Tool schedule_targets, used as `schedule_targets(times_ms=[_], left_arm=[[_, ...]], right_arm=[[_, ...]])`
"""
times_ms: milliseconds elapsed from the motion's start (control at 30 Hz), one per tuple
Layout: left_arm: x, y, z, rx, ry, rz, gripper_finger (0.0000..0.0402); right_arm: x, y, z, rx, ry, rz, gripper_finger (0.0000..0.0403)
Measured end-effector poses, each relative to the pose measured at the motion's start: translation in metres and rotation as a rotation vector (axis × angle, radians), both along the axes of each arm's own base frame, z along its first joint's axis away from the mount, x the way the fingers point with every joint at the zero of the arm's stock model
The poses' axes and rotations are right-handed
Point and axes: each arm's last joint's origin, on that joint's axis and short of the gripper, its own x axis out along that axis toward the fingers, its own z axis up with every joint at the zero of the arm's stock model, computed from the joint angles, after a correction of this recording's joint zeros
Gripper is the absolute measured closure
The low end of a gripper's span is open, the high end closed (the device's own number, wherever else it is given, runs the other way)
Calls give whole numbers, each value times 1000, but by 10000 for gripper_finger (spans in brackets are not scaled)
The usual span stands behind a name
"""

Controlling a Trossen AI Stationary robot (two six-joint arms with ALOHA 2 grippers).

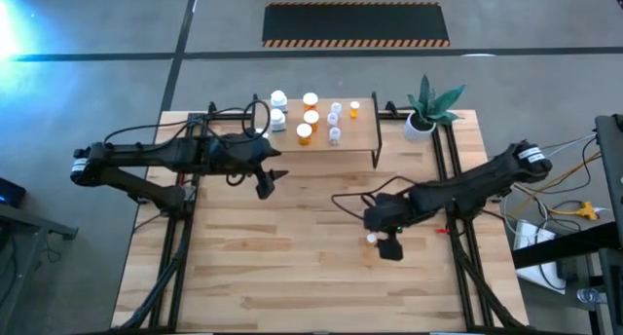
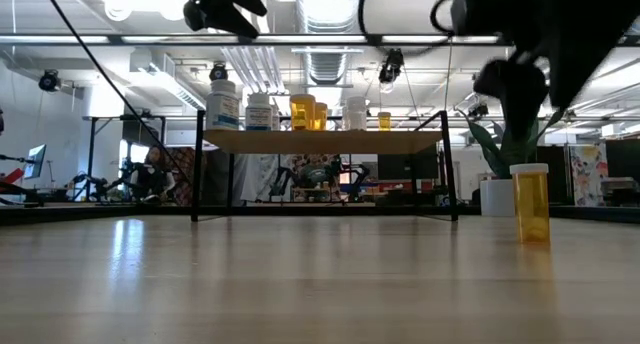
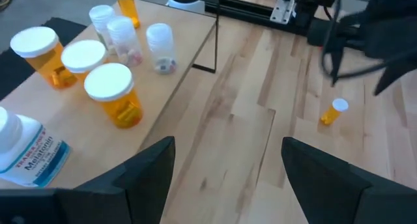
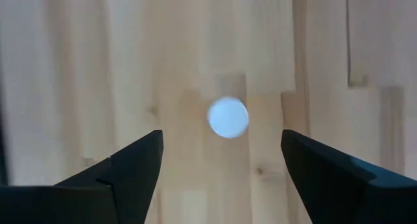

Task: Pick and place medicine bottles onto shelf by color
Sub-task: Put the small orange pill bottle on the shelf aligned with the other small orange pill bottle

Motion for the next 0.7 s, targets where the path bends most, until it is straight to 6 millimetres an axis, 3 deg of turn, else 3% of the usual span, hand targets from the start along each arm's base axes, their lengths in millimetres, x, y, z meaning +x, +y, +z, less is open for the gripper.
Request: schedule_targets(times_ms=[167,367,700], left_arm=[[1,0,-1,-2,4,-2,136],[1,0,-1,-3,5,-3,136],[1,0,-1,-9,5,-13,136]], right_arm=[[5,1,-30,-29,100,-7,101],[16,4,-51,-45,125,19,133],[28,7,-59,-61,143,26,230]])
